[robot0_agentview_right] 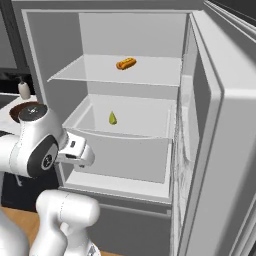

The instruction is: Grab a lemon wedge from the fridge and one ice cube from the ice bowl, and put them in the glass of lemonade.

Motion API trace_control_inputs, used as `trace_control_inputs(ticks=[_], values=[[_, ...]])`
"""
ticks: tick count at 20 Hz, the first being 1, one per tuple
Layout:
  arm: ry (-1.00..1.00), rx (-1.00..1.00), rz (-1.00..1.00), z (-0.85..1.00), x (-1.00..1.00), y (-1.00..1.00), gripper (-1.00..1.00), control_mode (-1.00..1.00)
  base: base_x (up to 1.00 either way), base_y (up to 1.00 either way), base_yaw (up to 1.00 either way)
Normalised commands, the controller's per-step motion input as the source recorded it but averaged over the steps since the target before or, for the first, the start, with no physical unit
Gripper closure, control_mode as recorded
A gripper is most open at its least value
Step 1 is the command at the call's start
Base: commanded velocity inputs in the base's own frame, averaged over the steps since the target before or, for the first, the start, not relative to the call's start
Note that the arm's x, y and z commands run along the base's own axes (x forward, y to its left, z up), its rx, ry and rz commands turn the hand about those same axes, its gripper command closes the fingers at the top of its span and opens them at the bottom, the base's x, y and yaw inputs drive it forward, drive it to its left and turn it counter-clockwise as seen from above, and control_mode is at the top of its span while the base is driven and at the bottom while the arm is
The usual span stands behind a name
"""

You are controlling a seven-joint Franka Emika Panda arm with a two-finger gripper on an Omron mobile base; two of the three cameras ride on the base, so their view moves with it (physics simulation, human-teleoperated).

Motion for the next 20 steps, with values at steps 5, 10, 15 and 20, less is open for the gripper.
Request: trace_control_inputs(ticks=[5,10,15,20], values=[[-0.18,0.00,0.06,0.00,0.48,0.00,-1.00,-1.00,0.00,0.00,0.00],[-0.10,0.00,0.03,0.00,0.65,0.00,-1.00,-1.00,0.00,0.00,0.00],[-0.01,0.00,0.01,0.00,0.75,-0.04,-1.00,-1.00,0.00,0.00,0.00],[0.01,0.02,0.00,0.00,0.82,-0.01,-1.00,-1.00,0.00,0.00,0.00]])
